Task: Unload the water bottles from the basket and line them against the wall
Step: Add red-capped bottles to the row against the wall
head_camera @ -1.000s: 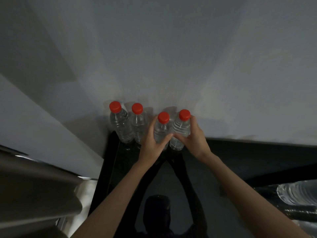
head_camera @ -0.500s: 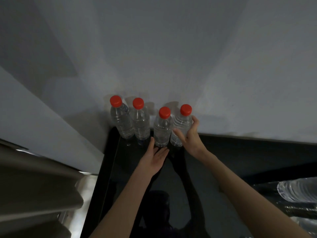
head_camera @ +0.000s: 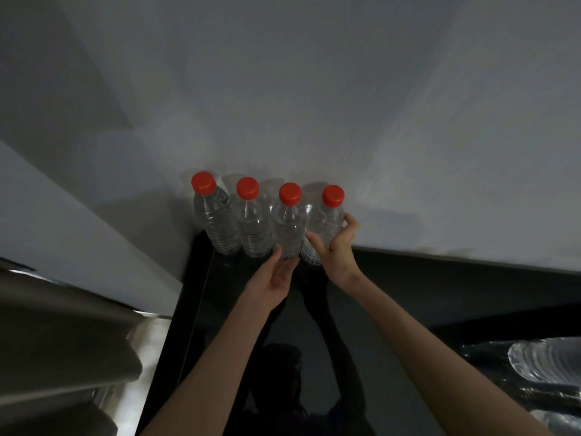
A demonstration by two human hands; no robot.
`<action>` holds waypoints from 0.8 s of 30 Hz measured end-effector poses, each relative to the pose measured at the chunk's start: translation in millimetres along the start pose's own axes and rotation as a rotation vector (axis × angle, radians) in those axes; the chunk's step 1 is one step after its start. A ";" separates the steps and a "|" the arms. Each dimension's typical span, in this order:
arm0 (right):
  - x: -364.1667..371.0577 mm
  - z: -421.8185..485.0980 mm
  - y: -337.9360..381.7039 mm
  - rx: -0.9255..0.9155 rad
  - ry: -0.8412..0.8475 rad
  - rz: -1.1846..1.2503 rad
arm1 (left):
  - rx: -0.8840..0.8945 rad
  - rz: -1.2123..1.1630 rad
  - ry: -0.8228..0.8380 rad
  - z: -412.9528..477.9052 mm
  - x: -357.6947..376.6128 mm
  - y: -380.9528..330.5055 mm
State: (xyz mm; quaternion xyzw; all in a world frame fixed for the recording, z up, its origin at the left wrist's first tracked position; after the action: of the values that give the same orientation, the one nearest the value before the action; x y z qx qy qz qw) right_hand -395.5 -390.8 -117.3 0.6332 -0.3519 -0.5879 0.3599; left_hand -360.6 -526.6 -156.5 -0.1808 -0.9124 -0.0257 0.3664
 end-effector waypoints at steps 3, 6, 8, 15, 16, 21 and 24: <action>3.9 -2.5 1.4 0.037 -0.004 -0.003 | 0.001 0.004 -0.001 -1.3 4.1 0.7; 4.3 -5.8 8.1 0.065 -0.005 0.001 | 0.003 0.031 -0.015 -6.2 6.1 0.5; 1.3 -6.5 14.0 0.100 0.038 0.040 | 0.011 0.076 -0.062 -12.0 8.6 0.2; -37.9 -25.6 38.1 0.137 0.146 0.065 | 0.100 0.331 -0.013 -57.5 19.6 5.4; -47.9 -34.2 42.8 0.134 0.140 0.036 | 0.127 0.386 0.015 -71.2 21.0 6.7; -94.9 -95.7 78.4 -0.035 0.063 -0.117 | 0.367 0.843 0.104 -150.0 30.0 12.7; -122.3 -138.0 99.0 -0.156 -0.005 -0.173 | 0.520 1.041 0.173 -197.2 39.5 24.4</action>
State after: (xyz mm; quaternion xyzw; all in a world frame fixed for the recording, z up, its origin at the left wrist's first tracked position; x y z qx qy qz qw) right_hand -267.5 -327.6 35.7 0.6299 -0.2500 -0.6439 0.3550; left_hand -248.4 -526.9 12.3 -0.5065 -0.6466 0.3674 0.4364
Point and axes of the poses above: each hand's wrist, its own z-axis towards the middle knuckle, its own x-axis out of the palm, y = z × x, the point moved 2 cm from there along z, towards the middle knuckle, and after that the axes turned 6 degrees about -z, right-handed, at the moved point
